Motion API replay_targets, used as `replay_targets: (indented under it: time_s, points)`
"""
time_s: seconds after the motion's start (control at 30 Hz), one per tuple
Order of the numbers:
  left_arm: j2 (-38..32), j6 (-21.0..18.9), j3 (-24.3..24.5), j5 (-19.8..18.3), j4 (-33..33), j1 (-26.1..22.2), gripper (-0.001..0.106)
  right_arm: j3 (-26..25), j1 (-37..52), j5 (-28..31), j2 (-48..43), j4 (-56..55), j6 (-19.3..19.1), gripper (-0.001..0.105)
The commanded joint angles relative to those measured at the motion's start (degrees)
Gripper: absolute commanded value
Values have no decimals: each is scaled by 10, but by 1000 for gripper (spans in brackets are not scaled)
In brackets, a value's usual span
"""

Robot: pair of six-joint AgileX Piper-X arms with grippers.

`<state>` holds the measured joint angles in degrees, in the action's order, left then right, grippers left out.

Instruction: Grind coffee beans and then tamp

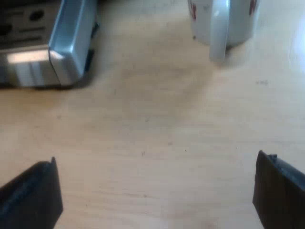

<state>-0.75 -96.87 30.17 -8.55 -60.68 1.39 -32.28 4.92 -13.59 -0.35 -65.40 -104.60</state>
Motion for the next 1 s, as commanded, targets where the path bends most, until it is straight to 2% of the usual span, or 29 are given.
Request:
replay_targets:
  time_s: [0.03,0.43,0.57,1.0]
  points:
    - [-80,0,2,-3,8,0,105,-3,0,-5,-24,-4,-2,82]
    - [-79,0,-12,-3,34,0,105,0,0,-3,-24,17,-8,82]
    - [-79,0,-12,-3,33,0,105,24,0,-2,-24,69,-11,82]
    - [-79,0,-16,-3,40,0,105,23,0,-2,-24,69,-10,82]
